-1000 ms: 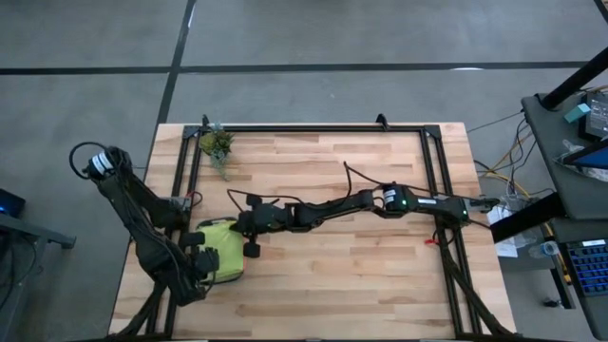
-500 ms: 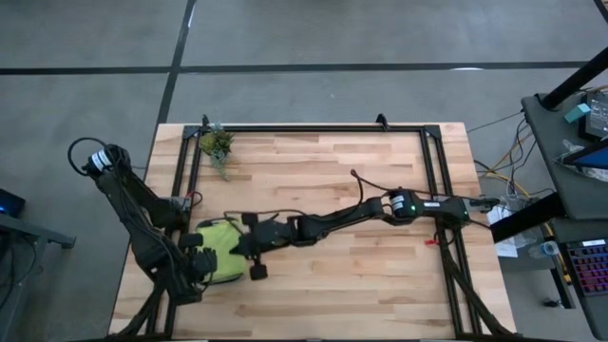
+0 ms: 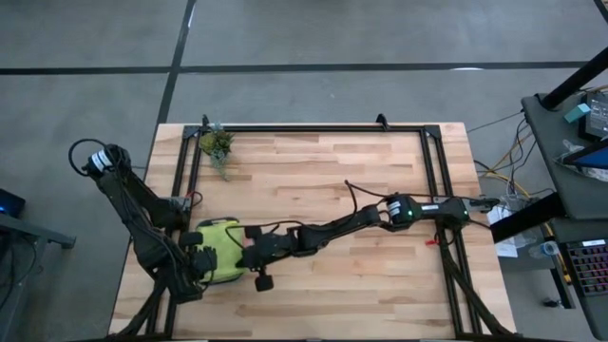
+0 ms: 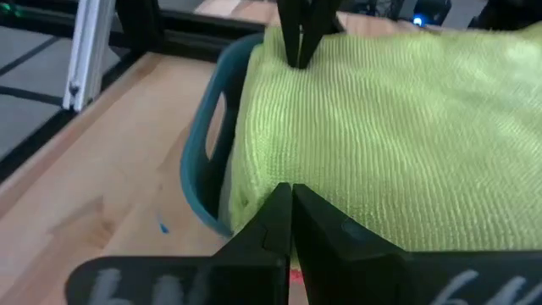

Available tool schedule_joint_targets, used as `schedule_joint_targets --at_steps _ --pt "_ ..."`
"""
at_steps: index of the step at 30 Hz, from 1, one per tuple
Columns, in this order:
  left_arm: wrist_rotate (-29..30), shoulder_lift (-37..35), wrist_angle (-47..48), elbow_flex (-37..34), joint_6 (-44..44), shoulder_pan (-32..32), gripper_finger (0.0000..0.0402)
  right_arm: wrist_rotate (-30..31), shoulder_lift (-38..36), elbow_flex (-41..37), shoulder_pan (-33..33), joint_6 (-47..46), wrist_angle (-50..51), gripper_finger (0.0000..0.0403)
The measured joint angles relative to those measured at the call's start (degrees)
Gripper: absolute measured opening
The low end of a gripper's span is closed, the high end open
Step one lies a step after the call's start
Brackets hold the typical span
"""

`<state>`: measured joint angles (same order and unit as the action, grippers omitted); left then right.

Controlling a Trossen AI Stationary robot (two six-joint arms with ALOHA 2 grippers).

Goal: Fold microfiber towels
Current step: Put the green microfiber cloth into the blue bin

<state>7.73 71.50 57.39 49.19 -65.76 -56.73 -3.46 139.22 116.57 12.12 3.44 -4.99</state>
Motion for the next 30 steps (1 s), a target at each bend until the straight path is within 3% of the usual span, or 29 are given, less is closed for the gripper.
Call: schedule_joint_targets --at_steps 7,12,22,26,30 --pt "-3.4 -0.1 1.1 0.9 -0.1 0.0 0.0004 0.5 -0.9 0.0 0.0 1.2 2.1 0.0008" --pt "-3.3 -0.4 6.9 3.4 -0.1 0.0 0.0004 0.8 -2.4 0.3 0.0 2.3 3.1 0.0008" --pt "8.5 -1.3 22.3 3.7 -5.1 1.4 0.0004 6.5 -5.0 0.4 -3.3 7.2 4.0 0.0009" --pt "15.3 -1.5 22.6 2.0 -5.9 2.6 0.0004 6.3 -4.3 0.3 -6.5 5.7 2.7 0.0009" --pt "16.4 -1.3 22.5 -1.2 -6.0 4.4 0.0004 4.2 -3.0 0.3 -8.6 3.8 0.8 0.0009"
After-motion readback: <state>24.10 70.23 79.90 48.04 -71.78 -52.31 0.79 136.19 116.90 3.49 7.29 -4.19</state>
